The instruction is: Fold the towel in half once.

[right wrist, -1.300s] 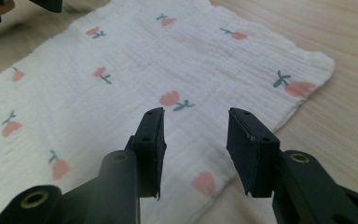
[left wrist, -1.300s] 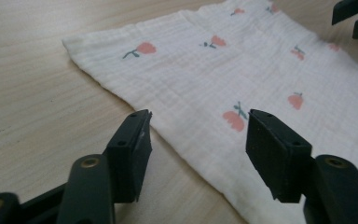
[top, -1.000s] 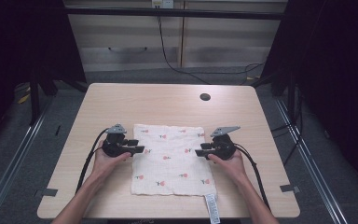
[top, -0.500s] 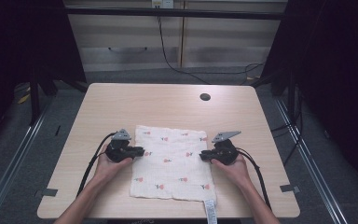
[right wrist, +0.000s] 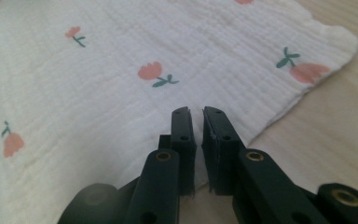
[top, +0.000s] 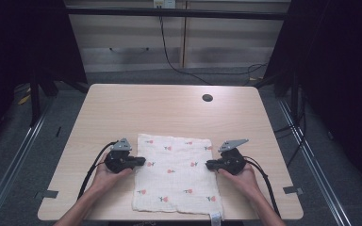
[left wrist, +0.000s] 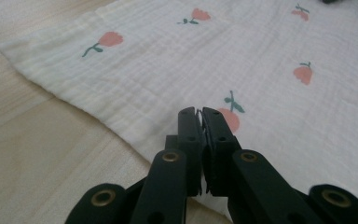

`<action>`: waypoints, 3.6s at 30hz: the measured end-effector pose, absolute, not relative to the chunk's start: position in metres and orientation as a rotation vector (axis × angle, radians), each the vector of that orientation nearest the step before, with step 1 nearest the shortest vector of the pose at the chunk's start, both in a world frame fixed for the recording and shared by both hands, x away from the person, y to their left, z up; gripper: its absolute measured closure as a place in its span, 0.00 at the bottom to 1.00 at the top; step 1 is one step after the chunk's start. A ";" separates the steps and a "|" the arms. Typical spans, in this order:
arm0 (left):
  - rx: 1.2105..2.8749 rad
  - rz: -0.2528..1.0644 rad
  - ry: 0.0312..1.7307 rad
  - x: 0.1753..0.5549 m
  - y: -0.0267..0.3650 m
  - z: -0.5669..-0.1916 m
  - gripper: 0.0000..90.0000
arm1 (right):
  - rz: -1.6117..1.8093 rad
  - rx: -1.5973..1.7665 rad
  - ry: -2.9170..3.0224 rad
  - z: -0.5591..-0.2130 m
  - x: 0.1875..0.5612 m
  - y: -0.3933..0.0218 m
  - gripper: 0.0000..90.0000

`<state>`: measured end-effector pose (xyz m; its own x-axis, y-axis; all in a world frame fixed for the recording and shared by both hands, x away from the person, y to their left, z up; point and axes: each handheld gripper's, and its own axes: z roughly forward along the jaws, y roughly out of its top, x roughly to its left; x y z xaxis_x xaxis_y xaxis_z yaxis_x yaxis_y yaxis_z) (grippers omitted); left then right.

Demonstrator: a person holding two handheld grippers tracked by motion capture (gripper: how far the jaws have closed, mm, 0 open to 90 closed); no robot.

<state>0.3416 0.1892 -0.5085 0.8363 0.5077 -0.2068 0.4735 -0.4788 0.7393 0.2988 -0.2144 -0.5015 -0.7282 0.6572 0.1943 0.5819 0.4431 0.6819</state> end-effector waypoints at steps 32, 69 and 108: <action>2.151 0.054 0.712 0.345 0.187 -0.509 0.98 | 1.187 1.267 2.439 -0.508 0.384 -0.227 0.97; 2.055 0.129 0.937 0.436 0.196 -0.511 0.73 | 1.264 1.250 2.376 -0.497 0.387 -0.227 0.97; 1.887 0.215 0.788 0.420 0.198 -0.429 0.98 | 1.368 1.196 2.253 -0.440 0.387 -0.243 0.97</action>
<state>0.4201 0.1979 -0.4291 0.7687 0.6081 -0.1983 0.4231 -0.2510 0.8706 0.3868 -0.2428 -0.4402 -0.6331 0.7493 0.1942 0.5179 0.2236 0.8257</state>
